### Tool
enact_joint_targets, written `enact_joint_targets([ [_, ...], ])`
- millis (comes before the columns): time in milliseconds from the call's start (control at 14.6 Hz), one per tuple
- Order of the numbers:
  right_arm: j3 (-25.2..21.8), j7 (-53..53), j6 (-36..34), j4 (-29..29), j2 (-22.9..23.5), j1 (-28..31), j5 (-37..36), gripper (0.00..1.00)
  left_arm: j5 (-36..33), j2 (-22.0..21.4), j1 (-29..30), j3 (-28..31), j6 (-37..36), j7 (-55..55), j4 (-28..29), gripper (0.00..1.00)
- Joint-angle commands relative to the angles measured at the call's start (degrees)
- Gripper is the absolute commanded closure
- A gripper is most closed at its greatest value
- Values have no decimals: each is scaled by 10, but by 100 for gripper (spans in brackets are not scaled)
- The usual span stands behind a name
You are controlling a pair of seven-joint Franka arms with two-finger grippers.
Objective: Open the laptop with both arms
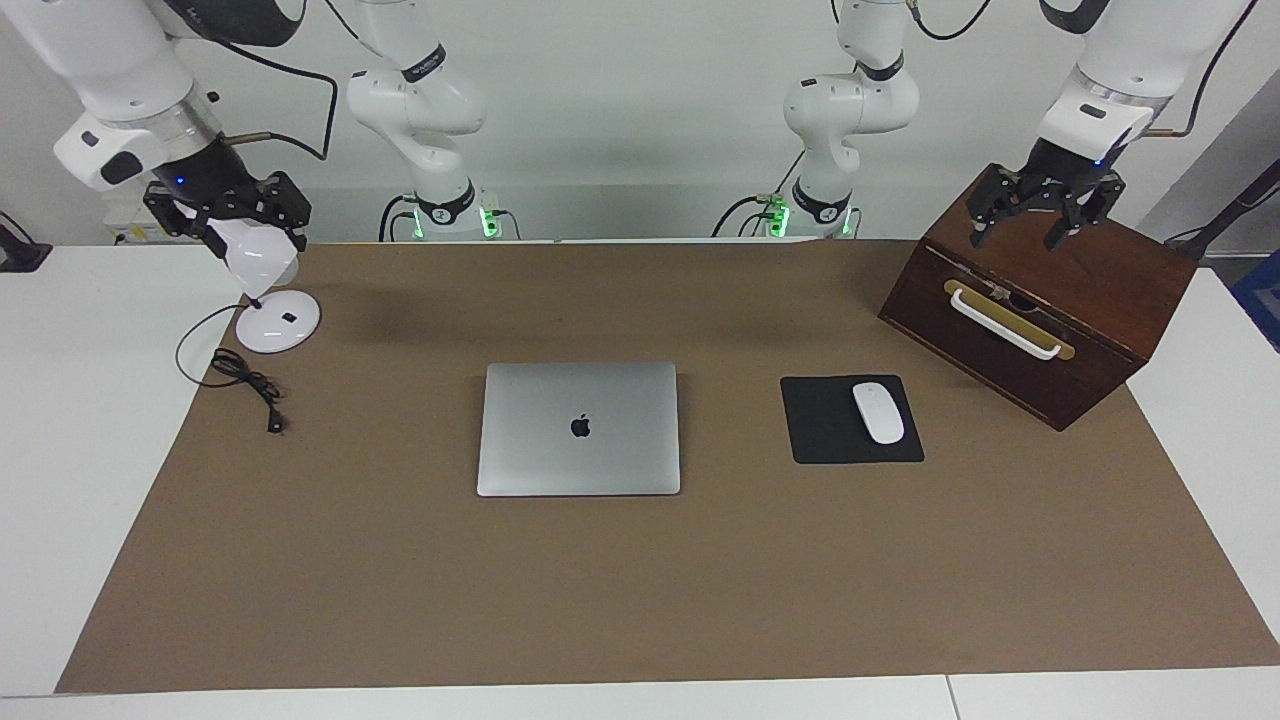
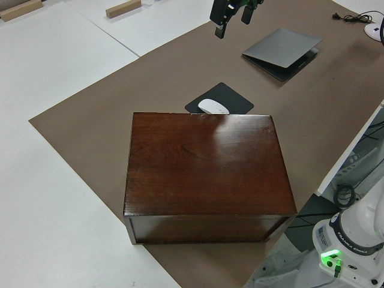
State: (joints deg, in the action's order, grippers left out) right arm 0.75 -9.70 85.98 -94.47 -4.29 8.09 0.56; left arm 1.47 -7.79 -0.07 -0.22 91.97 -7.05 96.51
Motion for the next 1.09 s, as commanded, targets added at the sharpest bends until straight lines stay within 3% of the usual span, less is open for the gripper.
enact_joint_targets([
  [0,5,61,21,-41,-26,2,42,0,-10,-13,-9,5,13,7,15,0],
  [410,7,196,66,-89,-38,-6,154,0,-10,-14,-8,5,15,10,16,0],
  [478,7,227,87,-112,-46,-8,178,0,-10,-13,-8,5,16,10,16,11],
  [683,13,331,190,-209,-84,-56,221,0,-10,-13,-5,5,18,10,16,82],
  [752,14,366,223,-235,-92,-69,243,0,-10,-13,-4,5,18,9,16,100],
  [1025,15,407,326,-326,-113,-107,286,0,-10,-10,-3,5,43,5,15,100],
])
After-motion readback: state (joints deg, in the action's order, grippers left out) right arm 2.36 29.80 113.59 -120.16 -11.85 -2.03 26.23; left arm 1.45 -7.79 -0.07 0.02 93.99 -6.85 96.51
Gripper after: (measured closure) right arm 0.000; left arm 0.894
